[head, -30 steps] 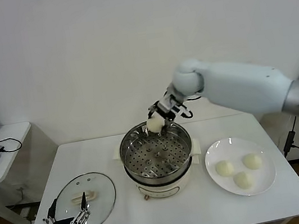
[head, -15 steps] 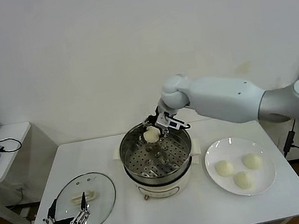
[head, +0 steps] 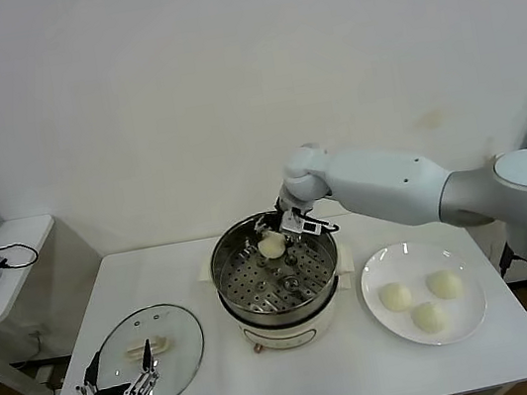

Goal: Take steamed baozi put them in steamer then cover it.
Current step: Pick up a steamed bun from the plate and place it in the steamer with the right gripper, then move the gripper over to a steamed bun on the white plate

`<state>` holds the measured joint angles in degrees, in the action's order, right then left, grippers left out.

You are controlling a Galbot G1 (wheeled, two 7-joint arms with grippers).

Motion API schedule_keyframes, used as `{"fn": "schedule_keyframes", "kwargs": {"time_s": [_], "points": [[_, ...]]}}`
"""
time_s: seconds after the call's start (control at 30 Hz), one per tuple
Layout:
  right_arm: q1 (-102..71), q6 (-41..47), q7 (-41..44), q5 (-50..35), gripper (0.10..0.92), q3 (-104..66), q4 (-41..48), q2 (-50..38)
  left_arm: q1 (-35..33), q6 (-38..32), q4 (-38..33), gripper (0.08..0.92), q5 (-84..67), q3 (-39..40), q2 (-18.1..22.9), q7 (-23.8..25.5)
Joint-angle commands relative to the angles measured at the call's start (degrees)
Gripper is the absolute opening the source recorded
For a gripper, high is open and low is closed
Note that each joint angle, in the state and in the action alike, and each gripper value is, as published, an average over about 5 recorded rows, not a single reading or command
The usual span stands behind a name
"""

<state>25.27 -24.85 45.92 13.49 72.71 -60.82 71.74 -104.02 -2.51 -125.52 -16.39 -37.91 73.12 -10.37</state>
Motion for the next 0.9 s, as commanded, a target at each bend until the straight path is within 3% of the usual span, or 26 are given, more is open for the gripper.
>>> {"fn": "schedule_keyframes", "kwargs": {"time_s": [0.03, 0.2, 0.43, 0.67, 0.9], "points": [[3.27, 3.10, 1.16, -8.18, 0.818, 0.09, -4.42, -2.47, -0.47, 0.02, -0.71, 0.823, 0.04, -0.28, -0.05, 0.03], [9.57, 17.95, 6.82, -21.03, 0.822, 0.50, -14.96, -10.25, -0.54, 0.04, -1.28, 0.823, 0.03, -0.32, -0.11, 0.07], [14.61, 40.27, 12.60, -26.84, 0.823, 0.72, -29.16, -24.55, -0.36, 0.20, -2.29, 0.823, -0.24, -0.62, -0.75, 0.14], [13.80, 44.70, 12.89, -29.04, 0.823, 0.36, -36.90, -41.09, -0.13, 0.44, -2.91, 0.823, -0.50, -0.67, -2.01, 0.24], [10.19, 45.08, 12.79, -26.26, 0.823, 0.17, -40.98, -51.37, -0.03, 0.42, -2.65, 0.823, -0.66, -0.60, -2.66, 0.29]]}}
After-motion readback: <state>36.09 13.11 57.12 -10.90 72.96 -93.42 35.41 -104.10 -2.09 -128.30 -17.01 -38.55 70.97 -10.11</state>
